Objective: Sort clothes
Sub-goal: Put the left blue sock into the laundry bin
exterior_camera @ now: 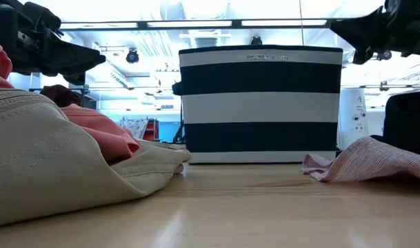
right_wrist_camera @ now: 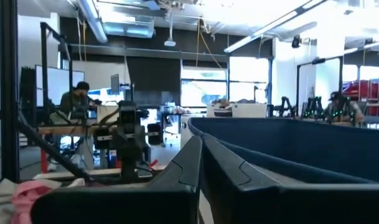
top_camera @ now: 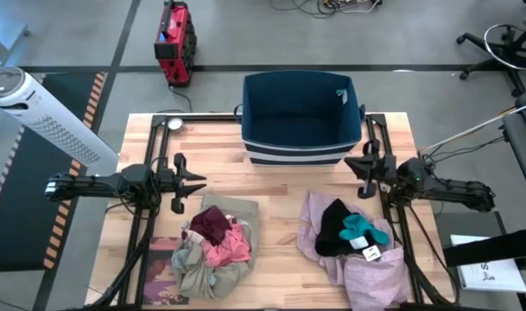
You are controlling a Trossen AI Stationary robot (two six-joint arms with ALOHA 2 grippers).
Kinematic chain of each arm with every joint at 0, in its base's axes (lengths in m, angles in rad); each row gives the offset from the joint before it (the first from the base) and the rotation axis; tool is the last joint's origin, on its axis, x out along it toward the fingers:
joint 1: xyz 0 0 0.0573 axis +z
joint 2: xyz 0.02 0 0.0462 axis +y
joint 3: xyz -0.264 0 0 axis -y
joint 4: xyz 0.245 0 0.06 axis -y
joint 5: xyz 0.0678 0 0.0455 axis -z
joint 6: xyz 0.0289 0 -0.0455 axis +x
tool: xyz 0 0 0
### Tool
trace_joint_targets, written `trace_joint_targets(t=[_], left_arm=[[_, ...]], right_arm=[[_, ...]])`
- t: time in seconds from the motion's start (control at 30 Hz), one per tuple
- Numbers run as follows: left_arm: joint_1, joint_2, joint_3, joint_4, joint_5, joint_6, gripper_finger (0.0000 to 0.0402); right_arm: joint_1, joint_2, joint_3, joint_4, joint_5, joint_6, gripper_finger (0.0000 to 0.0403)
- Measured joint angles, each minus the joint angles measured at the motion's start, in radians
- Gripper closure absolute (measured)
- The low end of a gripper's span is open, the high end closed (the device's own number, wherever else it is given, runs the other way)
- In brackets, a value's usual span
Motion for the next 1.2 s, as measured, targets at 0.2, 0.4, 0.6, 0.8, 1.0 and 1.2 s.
trace_joint_targets(t=[0.2, 0.4, 0.6, 0.8, 1.0, 1.2], left_arm=[[0.000, 0.000, -0.005, -0.002, 0.000, 0.035, 0.0381], [0.000, 0.000, -0.006, -0.036, 0.001, 0.024, 0.0398], [0.000, 0.000, -0.010, -0.053, 0.008, 0.012, 0.0401], [0.000, 0.000, -0.013, -0.062, 0.010, -0.009, 0.0401], [0.000, 0.000, -0.013, -0.063, 0.011, -0.009, 0.0401], [0.000, 0.001, -0.013, -0.075, 0.012, -0.021, 0.0402]], right_arm=[[0.000, 0.088, 0.059, -0.018, -0.037, 0.013, 0.0358], [0.000, 0.225, 0.156, -0.024, -0.162, -0.009, 0.0312], [0.000, 0.418, 0.359, -0.266, -0.247, 0.014, 0.0293], [0.056, 0.590, 0.715, -0.802, -0.285, 0.072, 0.0273], [0.178, 0.765, 0.976, -1.162, -0.242, 0.168, 0.0244], [0.345, 0.970, 1.100, -1.410, -0.167, 0.304, 0.0220]])
